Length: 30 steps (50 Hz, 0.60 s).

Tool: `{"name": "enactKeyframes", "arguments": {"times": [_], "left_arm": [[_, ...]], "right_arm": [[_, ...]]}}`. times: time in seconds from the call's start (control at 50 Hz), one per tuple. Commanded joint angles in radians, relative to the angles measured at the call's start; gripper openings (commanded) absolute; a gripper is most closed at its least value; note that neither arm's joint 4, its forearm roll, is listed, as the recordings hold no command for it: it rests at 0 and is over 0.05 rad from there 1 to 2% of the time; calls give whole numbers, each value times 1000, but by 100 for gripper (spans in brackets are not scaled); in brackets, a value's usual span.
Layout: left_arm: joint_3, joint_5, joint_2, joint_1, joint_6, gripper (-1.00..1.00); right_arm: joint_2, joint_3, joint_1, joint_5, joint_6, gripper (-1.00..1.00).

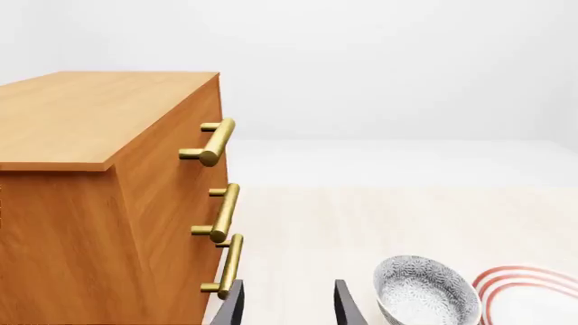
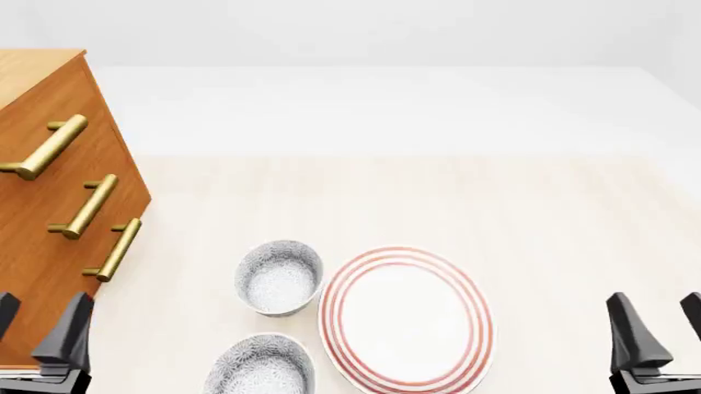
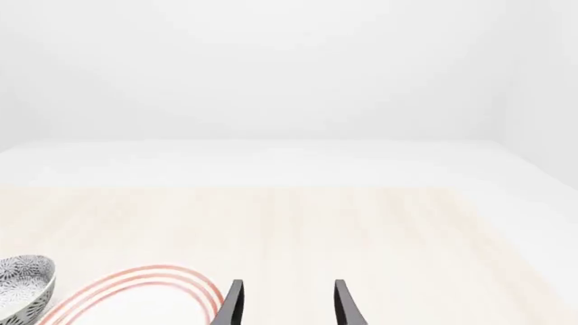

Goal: Stack the bowl in the middle on the bowl at the back.

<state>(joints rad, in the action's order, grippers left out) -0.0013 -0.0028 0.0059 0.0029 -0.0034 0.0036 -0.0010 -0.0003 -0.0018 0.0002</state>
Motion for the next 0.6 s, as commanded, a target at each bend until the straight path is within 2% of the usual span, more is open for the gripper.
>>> {"name": "enactKeyframes", "arguments": {"times": [0.02,0.28,0.32,0.38,0.46,0.5,0.54,0.6], "left_arm": [[-2,-4,9,5,-2,100],[-15,9,13,-18,23,100],[-43,15,34,-10,0,100],[-91,67,23,-9,8,100],[-196,159,-2,-63,52,100],[-255,209,15,-62,8,100],[-290,232,23,-89,50,100],[-328,264,57,-117,47,100]], "right_arm": [[8,-2,1,-4,-2,100],[7,-1,-6,-7,4,100],[10,-1,-6,-10,6,100],[12,-2,-7,-13,7,100],[11,-3,-6,-13,6,100],[7,-3,-5,-9,4,100],[3,-4,-4,-5,3,100],[1,-5,-4,-3,2,100]]}}
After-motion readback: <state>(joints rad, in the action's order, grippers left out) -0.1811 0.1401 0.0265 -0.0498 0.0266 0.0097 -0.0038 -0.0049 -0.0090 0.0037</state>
